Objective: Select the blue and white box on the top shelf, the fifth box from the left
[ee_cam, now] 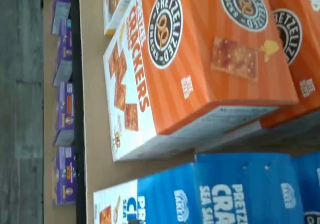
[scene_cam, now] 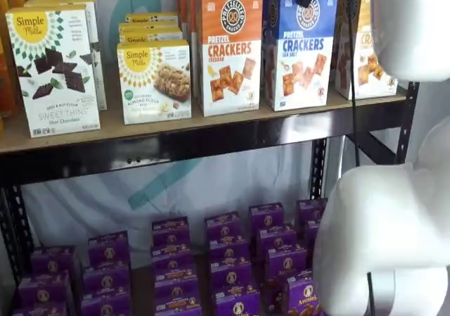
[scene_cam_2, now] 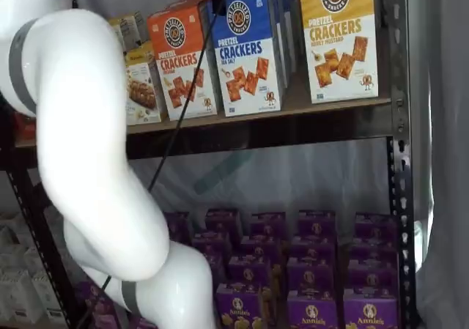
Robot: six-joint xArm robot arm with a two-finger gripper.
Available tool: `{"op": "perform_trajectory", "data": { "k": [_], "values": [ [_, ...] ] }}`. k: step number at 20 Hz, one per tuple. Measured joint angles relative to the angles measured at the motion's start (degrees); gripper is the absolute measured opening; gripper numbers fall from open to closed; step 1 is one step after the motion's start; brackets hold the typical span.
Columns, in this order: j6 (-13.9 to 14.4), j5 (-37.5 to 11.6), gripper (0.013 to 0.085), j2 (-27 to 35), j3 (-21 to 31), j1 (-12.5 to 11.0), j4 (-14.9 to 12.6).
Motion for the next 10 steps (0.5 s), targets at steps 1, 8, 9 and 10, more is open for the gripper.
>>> {"op": "perform_trajectory", "data": {
  "k": [1,8,9,10],
  "values": [
    [-0.1,0.1,0.085,0.5,-0.5,0.2,-0.7],
    [-0.6,0.4,0.085,2.8,-2.1,0.5,-2.4],
    [-0.6,0.6,0.085,3.1,-2.4,0.5,-2.6],
    [-0.6,0.8,0.085,3.4,-2.8,0.6,-2.9]
  ]
}}
